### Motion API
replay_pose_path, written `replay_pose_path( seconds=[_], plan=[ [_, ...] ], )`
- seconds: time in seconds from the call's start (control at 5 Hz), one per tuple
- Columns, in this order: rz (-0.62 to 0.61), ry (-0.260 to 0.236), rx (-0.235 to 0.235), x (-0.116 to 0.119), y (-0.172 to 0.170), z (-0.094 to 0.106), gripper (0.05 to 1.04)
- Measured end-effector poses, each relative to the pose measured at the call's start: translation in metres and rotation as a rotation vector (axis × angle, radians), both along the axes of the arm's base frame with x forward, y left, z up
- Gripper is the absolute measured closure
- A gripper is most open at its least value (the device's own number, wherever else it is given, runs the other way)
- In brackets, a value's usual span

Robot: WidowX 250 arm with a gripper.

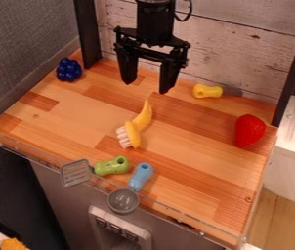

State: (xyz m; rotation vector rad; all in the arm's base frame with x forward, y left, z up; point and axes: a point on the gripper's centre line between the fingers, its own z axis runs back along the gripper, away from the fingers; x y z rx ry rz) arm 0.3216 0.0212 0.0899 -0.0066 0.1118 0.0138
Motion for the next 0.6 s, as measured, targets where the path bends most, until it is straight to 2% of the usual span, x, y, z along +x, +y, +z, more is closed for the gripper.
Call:
replay_pose_path(
  seconds=[0.2, 0.6],
  plan=[
    [0.095, -0.004, 0.006, 0.007, 0.015, -0.008, 0.085],
    [0.526, -0.089, 0.037, 0.016, 0.093, -0.008, 0.084]
  ],
)
